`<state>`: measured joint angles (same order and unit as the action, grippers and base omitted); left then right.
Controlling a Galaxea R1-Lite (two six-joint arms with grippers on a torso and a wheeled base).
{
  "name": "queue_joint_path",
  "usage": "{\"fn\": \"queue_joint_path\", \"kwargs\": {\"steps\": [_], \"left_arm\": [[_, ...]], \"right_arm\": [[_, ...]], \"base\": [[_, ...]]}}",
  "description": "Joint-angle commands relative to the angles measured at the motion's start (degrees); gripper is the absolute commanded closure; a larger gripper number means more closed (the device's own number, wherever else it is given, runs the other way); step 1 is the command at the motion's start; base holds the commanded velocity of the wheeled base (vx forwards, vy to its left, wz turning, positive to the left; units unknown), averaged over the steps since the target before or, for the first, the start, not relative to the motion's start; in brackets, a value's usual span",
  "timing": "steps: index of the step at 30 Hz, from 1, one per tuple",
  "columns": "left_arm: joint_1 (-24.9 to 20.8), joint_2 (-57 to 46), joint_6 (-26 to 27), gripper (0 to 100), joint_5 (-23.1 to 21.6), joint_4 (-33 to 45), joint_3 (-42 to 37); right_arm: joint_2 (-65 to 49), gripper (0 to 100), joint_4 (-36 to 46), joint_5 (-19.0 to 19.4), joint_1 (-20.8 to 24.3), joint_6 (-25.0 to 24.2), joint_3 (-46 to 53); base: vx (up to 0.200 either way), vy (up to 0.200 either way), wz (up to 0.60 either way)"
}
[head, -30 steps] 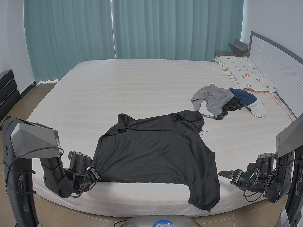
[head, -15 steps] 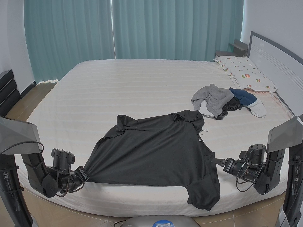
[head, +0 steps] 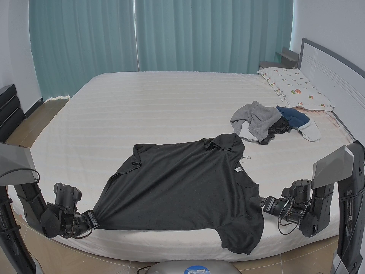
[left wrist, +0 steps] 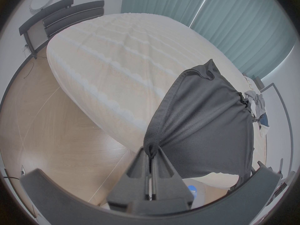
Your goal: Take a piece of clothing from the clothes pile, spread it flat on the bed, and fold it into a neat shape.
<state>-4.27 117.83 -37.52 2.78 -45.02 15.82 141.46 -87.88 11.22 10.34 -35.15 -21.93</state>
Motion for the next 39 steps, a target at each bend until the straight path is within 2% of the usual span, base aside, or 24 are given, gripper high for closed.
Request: {"fn": "queue_joint_path", "kwargs": {"steps": [1, 7, 11, 17, 20, 22, 26, 36, 37, 39], "left_arm": [[0.40, -0.85, 0.26, 100, 0.12, 0.28, 0.17], [1.10, -0.76, 1.84, 100, 0.12, 1.51, 0.44], [1.19, -0.41, 1.84, 100, 0.03, 1.51, 0.52], [1.10, -0.15, 1.93, 100, 0.03, 1.51, 0.52], [1.10, -0.15, 1.93, 100, 0.03, 1.34, 0.44], [0.93, -0.15, 1.75, 100, 0.03, 1.16, 0.44], [0.66, -0.06, 1.75, 100, -0.32, 1.16, 0.44], [0.22, 0.38, 1.66, 100, -0.93, 0.99, 0.44], [0.05, 0.47, 1.66, 0, -1.11, 0.99, 0.44], [-0.13, 0.38, 1.66, 0, -1.37, 0.99, 0.44]], "right_arm": [[1.19, 100, 0.34, 0.03, 0.56, -0.01, -0.83], [0.40, 100, 3.24, -0.40, 0.47, -0.10, -1.36], [-1.54, 100, 2.98, -1.64, -1.90, 0.08, 1.63], [-5.14, 100, 2.80, -1.02, -4.89, 1.83, 6.81], [-7.16, 100, 2.80, 0.30, -5.33, 5.44, 11.12], [-7.43, 100, 2.72, 1.70, -4.89, 9.92, 14.28], [-6.64, 100, 2.54, 1.70, -4.54, 14.58, 16.13], [-3.82, 100, -0.36, 1.18, -5.06, 15.90, 16.31], [-3.12, 0, -1.50, 1.18, -4.98, 15.90, 16.31], [-2.68, 0, -1.68, 1.18, -4.80, 15.81, 16.13]], "base": [[0.000, 0.000, 0.00], [0.000, 0.000, 0.00], [0.000, 0.000, 0.00], [0.000, 0.000, 0.00], [0.000, 0.000, 0.00], [0.000, 0.000, 0.00], [0.000, 0.000, 0.00], [0.000, 0.000, 0.00], [0.000, 0.000, 0.00], [0.000, 0.000, 0.00]]}}
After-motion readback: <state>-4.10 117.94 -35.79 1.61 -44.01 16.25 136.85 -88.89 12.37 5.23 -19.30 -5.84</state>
